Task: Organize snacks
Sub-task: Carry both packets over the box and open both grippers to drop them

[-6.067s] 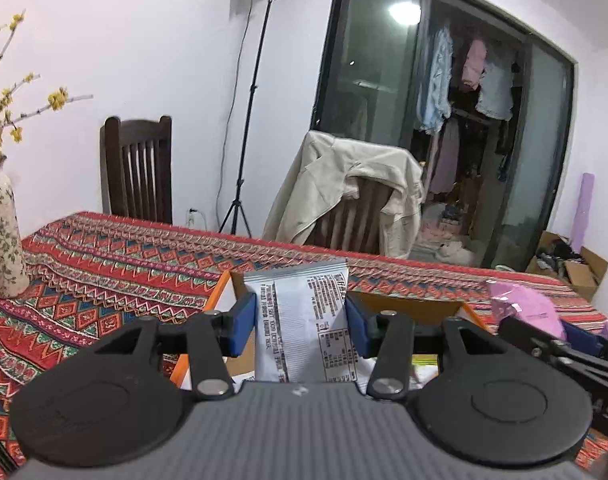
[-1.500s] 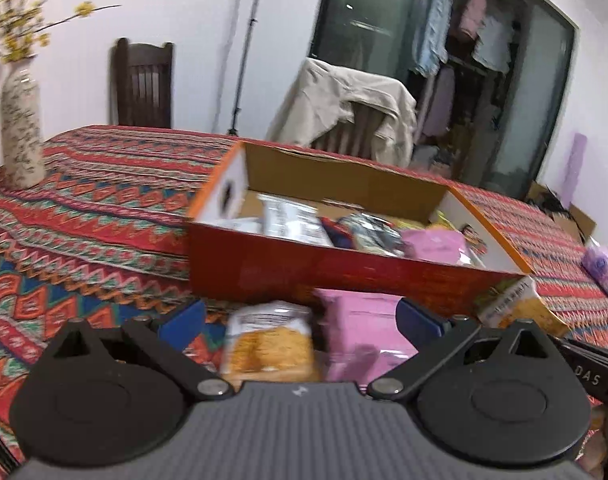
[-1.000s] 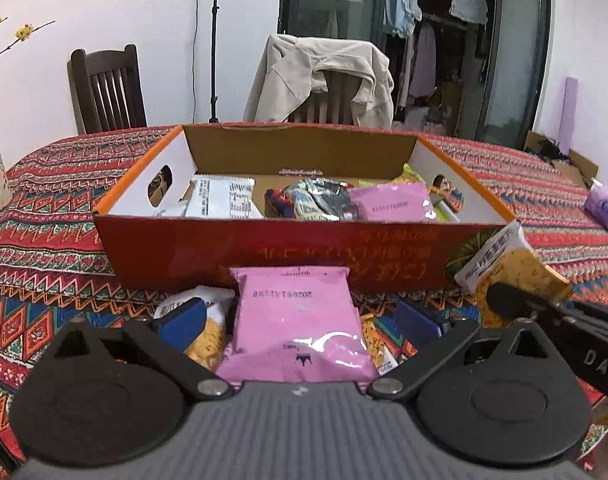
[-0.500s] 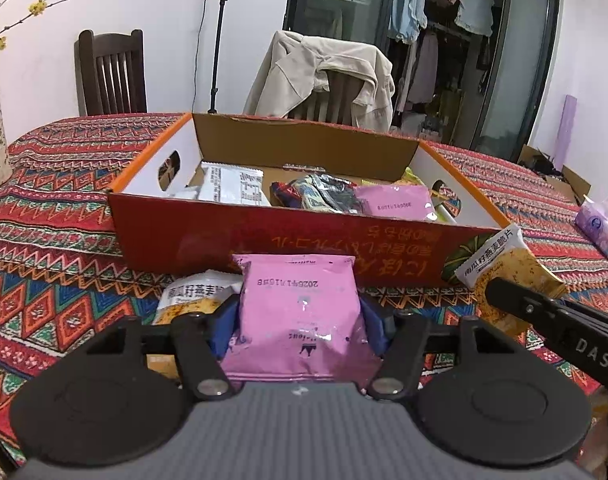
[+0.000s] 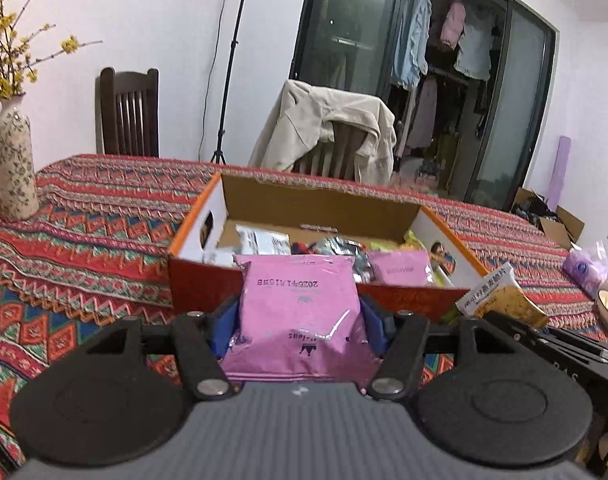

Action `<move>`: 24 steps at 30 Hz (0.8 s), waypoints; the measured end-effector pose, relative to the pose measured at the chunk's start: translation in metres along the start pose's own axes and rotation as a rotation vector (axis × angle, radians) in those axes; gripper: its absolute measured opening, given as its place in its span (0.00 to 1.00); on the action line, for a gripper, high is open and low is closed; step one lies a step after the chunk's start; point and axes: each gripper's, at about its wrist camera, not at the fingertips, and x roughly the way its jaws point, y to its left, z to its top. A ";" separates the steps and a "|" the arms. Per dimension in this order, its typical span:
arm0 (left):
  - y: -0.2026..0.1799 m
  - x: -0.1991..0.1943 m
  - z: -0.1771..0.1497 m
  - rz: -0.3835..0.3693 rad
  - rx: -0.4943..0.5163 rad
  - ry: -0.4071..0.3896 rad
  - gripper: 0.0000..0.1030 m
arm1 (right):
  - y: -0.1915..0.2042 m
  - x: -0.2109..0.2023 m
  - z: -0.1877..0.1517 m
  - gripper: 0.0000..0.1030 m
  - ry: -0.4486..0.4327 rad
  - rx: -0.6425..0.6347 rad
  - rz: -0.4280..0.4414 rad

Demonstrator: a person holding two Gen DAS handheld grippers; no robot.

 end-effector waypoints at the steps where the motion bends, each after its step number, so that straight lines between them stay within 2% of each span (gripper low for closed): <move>1: 0.001 -0.001 0.003 0.003 -0.002 -0.006 0.62 | 0.001 -0.001 0.003 0.12 -0.004 -0.005 0.001; 15: -0.003 0.009 0.042 -0.006 0.012 -0.066 0.62 | 0.013 0.008 0.055 0.12 -0.060 -0.054 -0.007; 24: -0.010 0.029 0.066 -0.011 0.004 -0.088 0.62 | 0.021 0.035 0.077 0.12 -0.066 -0.068 -0.017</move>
